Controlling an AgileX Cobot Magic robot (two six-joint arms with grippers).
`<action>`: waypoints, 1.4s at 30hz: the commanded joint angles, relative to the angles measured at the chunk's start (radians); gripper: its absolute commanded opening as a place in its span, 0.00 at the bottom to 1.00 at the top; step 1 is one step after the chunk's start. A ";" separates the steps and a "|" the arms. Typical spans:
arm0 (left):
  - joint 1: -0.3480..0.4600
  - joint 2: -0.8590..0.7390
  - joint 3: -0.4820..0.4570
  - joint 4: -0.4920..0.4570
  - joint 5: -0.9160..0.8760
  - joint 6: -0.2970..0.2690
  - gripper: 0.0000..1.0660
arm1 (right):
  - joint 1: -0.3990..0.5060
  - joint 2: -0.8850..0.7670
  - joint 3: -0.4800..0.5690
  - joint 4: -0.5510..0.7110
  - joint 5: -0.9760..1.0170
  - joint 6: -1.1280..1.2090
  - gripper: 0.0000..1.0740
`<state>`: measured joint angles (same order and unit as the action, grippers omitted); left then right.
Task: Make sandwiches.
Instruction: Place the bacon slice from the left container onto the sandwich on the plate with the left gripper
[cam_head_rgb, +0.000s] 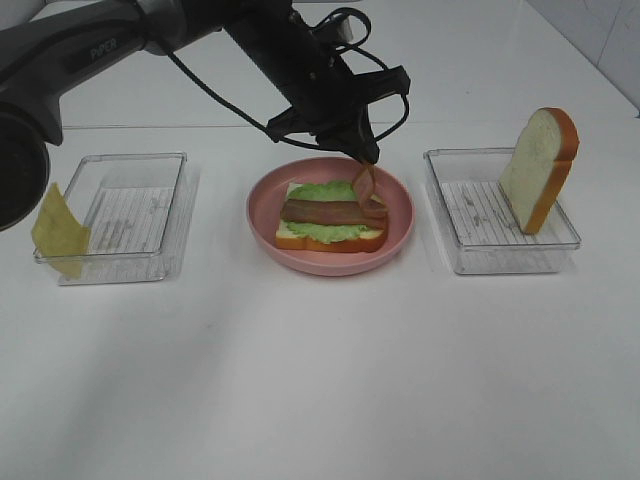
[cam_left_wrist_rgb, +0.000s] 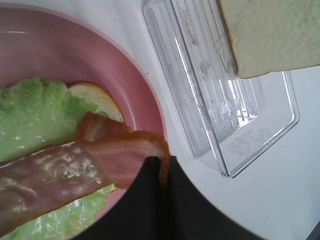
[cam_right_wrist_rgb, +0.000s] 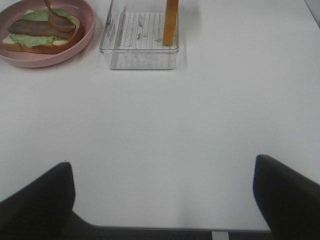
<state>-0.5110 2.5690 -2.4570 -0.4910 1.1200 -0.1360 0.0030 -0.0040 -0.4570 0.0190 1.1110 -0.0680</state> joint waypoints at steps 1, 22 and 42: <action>-0.002 -0.001 -0.002 0.024 0.008 -0.009 0.00 | -0.002 -0.028 0.003 0.002 -0.008 -0.007 0.88; -0.002 0.001 -0.002 0.248 0.128 -0.079 0.00 | -0.002 -0.028 0.003 0.002 -0.008 -0.007 0.88; -0.002 -0.047 -0.024 0.372 0.194 -0.117 0.96 | -0.002 -0.028 0.003 0.002 -0.008 -0.007 0.88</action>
<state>-0.5110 2.5550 -2.4610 -0.1600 1.2170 -0.2440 0.0030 -0.0040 -0.4570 0.0190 1.1110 -0.0680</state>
